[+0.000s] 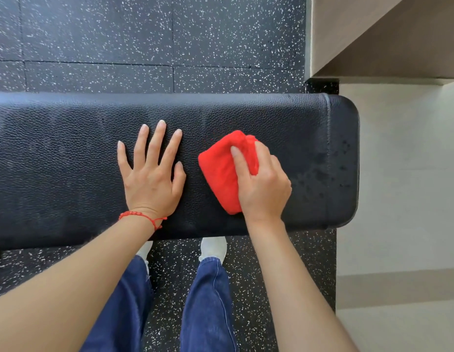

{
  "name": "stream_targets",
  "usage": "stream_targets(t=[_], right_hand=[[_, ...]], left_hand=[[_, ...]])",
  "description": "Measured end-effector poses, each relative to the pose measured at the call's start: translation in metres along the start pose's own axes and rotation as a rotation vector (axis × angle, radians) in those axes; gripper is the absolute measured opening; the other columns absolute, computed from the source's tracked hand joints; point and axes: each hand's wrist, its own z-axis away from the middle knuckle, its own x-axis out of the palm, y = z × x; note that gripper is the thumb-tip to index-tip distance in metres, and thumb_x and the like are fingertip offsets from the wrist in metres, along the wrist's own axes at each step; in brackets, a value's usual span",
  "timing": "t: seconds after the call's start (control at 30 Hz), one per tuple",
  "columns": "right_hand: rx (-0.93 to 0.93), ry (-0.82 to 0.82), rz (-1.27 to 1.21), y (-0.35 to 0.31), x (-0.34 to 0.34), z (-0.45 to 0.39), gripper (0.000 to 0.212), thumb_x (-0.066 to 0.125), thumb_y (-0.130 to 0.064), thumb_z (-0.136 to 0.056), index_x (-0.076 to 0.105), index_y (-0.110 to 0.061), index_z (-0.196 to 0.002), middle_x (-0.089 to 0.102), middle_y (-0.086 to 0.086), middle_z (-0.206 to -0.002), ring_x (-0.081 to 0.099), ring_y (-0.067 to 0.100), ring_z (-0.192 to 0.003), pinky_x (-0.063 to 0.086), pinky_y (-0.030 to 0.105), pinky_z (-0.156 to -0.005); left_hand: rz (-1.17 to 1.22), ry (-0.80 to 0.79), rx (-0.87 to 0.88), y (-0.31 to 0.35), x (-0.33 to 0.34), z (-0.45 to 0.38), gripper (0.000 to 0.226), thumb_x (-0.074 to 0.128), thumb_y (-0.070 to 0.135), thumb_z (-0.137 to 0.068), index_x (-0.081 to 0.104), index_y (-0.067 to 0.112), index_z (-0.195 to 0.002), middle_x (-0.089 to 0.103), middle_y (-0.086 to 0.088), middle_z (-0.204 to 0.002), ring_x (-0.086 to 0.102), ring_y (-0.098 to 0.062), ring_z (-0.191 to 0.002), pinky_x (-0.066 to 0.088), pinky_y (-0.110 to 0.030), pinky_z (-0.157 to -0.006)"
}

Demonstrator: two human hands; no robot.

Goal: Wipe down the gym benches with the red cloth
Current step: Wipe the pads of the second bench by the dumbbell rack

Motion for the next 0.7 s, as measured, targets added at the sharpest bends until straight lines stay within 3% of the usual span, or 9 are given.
stream_targets(t=[0.33, 0.5, 0.7], right_hand=[[0.266, 0.173, 0.026, 0.094, -0.054, -0.017, 0.051, 0.045, -0.058, -0.082, 0.063, -0.019, -0.110, 0.071, 0.014, -0.092, 0.064, 0.036, -0.084, 0.045, 0.036, -0.070], [0.345, 0.199, -0.017, 0.086, -0.054, -0.008, 0.042, 0.054, -0.048, -0.085, 0.063, -0.015, -0.110, 0.071, 0.014, -0.096, 0.064, 0.035, -0.087, 0.039, 0.031, -0.073], [0.235, 0.070, -0.078, 0.053, -0.033, 0.029, 0.056, 0.046, -0.056, -0.080, 0.063, -0.013, -0.111, 0.072, 0.009, -0.095, 0.066, 0.029, -0.084, 0.044, 0.029, -0.073]], left_hand=[[-0.001, 0.021, 0.005, 0.000, 0.002, 0.001, 0.050, 0.039, 0.028, -0.091, 0.039, 0.023, -0.141, 0.034, -0.006, -0.149, 0.026, -0.029, -0.137, 0.010, -0.058, -0.109], [0.015, 0.031, 0.003, 0.002, 0.003, 0.002, 0.050, 0.040, 0.027, -0.091, 0.040, 0.022, -0.141, 0.035, -0.006, -0.149, 0.026, -0.030, -0.137, 0.010, -0.059, -0.109], [0.020, 0.034, 0.001, 0.001, 0.004, 0.002, 0.049, 0.039, 0.028, -0.092, 0.042, 0.021, -0.140, 0.036, -0.007, -0.148, 0.027, -0.030, -0.137, 0.010, -0.059, -0.109]])
